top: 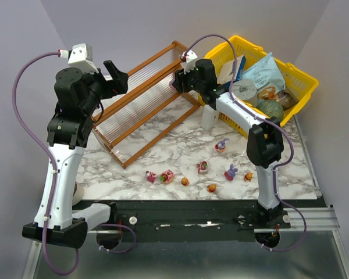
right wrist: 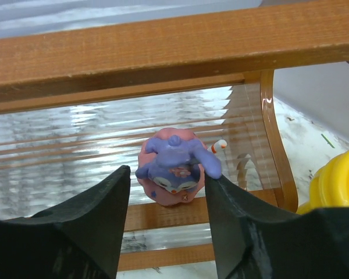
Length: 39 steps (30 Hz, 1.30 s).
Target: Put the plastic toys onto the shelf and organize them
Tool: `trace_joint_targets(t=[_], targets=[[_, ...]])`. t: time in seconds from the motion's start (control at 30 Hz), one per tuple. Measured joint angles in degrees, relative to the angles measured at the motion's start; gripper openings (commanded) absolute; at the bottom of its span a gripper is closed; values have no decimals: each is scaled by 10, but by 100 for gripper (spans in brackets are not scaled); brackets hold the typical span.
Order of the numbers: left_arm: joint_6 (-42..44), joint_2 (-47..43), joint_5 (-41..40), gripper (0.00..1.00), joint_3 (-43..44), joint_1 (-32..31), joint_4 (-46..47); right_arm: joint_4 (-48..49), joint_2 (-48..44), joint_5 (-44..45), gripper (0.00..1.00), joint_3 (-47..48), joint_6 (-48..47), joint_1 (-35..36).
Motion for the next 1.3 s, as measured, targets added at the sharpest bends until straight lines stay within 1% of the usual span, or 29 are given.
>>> trace_joint_targets(t=[0.2, 0.33, 0.47, 0.57, 0.73, 0.9, 1.03, 1.13, 1.3], targets=[[0, 2, 0, 99, 0, 0, -2, 1, 0, -2, 68, 10, 2, 0], [1, 2, 0, 99, 0, 0, -4, 2, 0, -2, 75, 12, 6, 0], [1, 2, 0, 99, 0, 0, -4, 2, -5, -2, 81, 9, 9, 0], [2, 1, 0, 99, -3, 0, -4, 4, -27, -3, 86, -17, 13, 0], [2, 0, 0, 99, -13, 0, -4, 10, -89, -4, 91, -80, 25, 0], [3, -4, 0, 99, -29, 0, -5, 16, -156, -7, 91, -133, 42, 0], [3, -7, 1, 99, -33, 0, -5, -7, -219, 1, 91, -182, 71, 0], [2, -11, 7, 99, -39, 0, -4, -31, -282, 29, 90, -244, 108, 0], [-8, -19, 26, 99, -53, 0, 0, -114, -393, 118, 88, -352, 193, 0]])
